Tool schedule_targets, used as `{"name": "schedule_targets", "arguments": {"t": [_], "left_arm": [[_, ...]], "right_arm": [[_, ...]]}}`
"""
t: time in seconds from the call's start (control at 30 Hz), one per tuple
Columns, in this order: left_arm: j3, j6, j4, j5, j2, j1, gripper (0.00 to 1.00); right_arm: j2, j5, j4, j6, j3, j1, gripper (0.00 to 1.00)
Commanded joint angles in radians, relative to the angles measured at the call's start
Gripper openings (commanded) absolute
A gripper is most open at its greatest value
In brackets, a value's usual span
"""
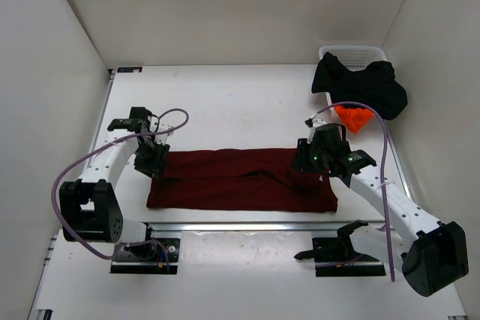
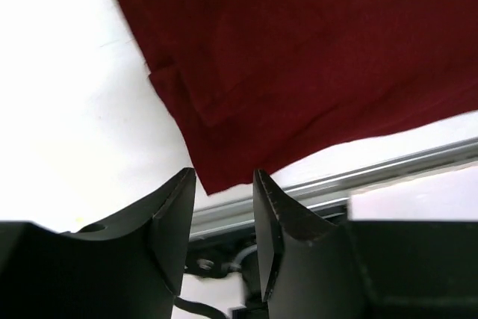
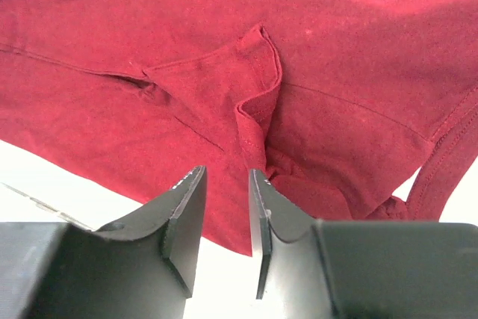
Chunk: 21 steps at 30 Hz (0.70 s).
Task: Fold and stack the t-shirts
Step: Fold the other side of the tshirt into a rectangle
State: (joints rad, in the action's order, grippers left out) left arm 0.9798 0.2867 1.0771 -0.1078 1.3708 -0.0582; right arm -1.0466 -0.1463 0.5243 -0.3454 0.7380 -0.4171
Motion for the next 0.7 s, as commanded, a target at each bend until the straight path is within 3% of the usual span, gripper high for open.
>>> {"name": "schedule_targets", "arguments": {"t": [0.0,0.13,0.27,0.5,0.67], "left_arm": [[0.085,-0.141,0.067,-0.021,0.031,0.053,0.48],[0.143,-0.184,0.092,-0.381,0.186,0.259,0.5],[0.128,-0.169,0.107,-0.384,0.251,0.319,0.51],[0.086,-0.228,0.072,-0.386,0.269,0.287,0.61],[0.123,-0.23,0.073,-0.333,0.364,0.31,0.6]], "right_arm": [[0.04,-0.025,-0.056,0.003,-0.026,0.017,0.26],[0.04,-0.029,-0.049,0.017,-0.026,0.023,0.26],[0.06,-0.033,-0.041,0.028,-0.012,0.029,0.27],[0.062,-0.032,-0.052,0.002,-0.012,0.024,0.27],[0.051,-0.01,-0.053,-0.027,-0.006,0.005,0.28]]}}
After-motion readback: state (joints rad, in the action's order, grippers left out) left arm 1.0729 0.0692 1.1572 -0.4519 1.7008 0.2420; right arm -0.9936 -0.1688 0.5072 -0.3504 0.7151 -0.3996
